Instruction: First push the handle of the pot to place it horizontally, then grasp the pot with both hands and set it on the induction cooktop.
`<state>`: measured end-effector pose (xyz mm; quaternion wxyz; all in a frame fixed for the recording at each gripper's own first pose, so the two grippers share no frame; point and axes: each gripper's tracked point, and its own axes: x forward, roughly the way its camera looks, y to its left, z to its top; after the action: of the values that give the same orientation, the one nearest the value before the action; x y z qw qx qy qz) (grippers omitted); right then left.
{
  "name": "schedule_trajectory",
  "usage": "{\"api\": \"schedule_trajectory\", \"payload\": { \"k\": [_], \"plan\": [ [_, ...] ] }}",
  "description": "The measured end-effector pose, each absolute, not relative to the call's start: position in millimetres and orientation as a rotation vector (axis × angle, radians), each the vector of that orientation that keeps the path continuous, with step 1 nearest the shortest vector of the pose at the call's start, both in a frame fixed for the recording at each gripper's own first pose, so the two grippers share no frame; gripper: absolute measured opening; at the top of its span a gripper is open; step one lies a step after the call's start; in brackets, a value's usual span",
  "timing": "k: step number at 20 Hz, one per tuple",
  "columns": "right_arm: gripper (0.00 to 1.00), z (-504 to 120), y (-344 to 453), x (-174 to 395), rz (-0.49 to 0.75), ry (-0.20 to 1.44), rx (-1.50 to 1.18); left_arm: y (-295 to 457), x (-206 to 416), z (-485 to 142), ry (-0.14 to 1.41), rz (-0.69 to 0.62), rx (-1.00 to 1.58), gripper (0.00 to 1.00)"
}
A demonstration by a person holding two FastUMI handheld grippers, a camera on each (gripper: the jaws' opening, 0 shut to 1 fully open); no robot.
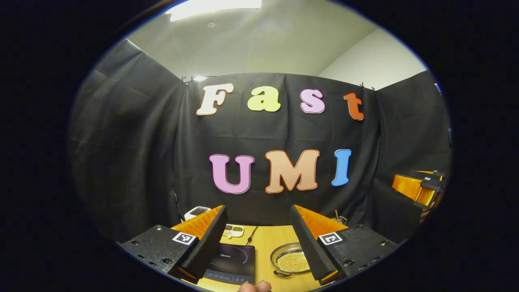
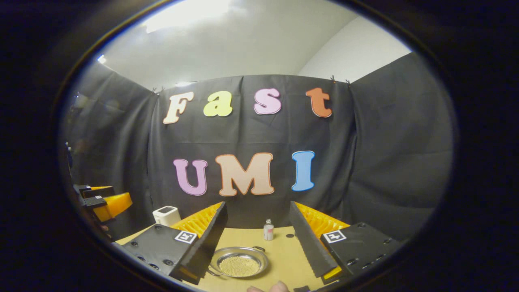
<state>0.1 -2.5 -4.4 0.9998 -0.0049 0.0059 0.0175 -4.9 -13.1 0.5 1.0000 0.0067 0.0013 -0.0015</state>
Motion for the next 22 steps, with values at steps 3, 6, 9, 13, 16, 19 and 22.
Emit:
{"api": "schedule_trajectory", "payload": {
  "k": [3,6,9,13,16,19,22],
  "plan": [
    [0.96,-2.3,-0.9,-1.1,0.038,0.005,-0.014,-11.7,-7.4,-0.8,0.003,0.002,0.017,0.90],
    [0.95,-2.3,0.2,-2.2,0.044,0.004,-0.023,-10.3,-9.6,-2.5,0.007,0.006,0.015,0.90],
    [0.95,-2.7,1.7,-3.3,0.048,0.005,-0.026,-7.9,-11.8,-2.0,0.007,0.005,0.019,0.90],
    [0.94,-6.4,9.9,-4.8,0.058,0.019,-0.031,-4.8,-13.4,-1.8,0.003,0.002,0.023,0.90],
    [0.82,-8.7,11.7,-2.5,0.059,0.028,-0.047,-1.6,-13.3,-1.3,0.003,0.006,0.027,0.94],
    [0.74,-12.1,8.9,-1.2,0.047,0.034,-0.057,-1.9,-12.0,-0.3,0.004,0.011,0.028,0.90],
    [0.33,-18.7,-2.1,15.9,0.026,0.052,-0.056,-5.5,-11.6,-0.4,0.000,0.011,0.030,0.90]
  ]
}}
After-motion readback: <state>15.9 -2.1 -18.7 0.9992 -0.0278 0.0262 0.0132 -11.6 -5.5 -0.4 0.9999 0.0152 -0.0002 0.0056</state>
